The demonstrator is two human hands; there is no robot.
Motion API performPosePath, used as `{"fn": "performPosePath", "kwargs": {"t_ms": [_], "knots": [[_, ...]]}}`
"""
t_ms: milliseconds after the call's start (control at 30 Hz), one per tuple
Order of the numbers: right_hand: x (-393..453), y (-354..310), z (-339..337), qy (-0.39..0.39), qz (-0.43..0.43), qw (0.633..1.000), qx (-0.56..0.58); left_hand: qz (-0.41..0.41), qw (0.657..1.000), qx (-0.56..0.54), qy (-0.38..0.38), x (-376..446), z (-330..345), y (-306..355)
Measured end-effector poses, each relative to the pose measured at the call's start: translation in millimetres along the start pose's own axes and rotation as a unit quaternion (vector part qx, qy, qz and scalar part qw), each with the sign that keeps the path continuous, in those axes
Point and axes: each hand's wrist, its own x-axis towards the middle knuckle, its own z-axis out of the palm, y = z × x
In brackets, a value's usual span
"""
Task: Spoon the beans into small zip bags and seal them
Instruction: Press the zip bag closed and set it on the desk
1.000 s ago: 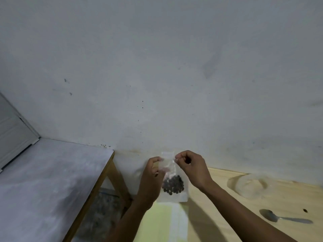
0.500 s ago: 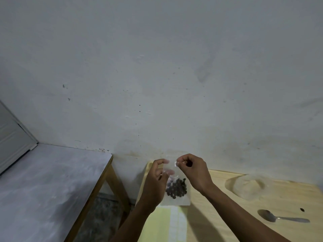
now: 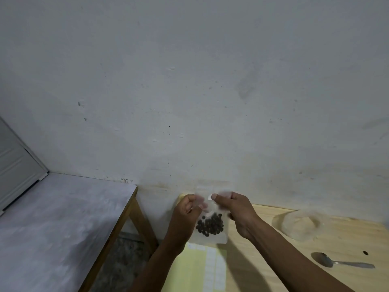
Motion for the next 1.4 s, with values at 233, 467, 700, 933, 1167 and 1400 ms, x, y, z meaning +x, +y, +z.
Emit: {"fn": "performPosePath", "kwargs": {"t_ms": [233,467,700,933,1167,1400], "knots": [[-5,3,1,0.004,-0.043,0.998,-0.042,-0.066,0.997,-0.042,0.021,8,5,7],[-15,1,-3,-0.009,-0.046,0.998,-0.04,-0.086,0.995,-0.031,0.033,4,11,4],[-13,9,-3,-0.017,-0.045,0.998,-0.028,-0.092,0.995,-0.012,0.036,4,12,-3],[-12,27,-14,-0.083,-0.011,0.996,-0.019,-0.103,0.991,-0.042,0.069,8,12,-5],[-12,64,-30,-0.057,0.02,0.998,-0.033,-0.119,0.989,-0.037,0.078,15,5,-23],[-5,93,-42,0.06,0.026,0.997,-0.031,-0.192,0.978,0.058,-0.054,-1,12,-79]]}}
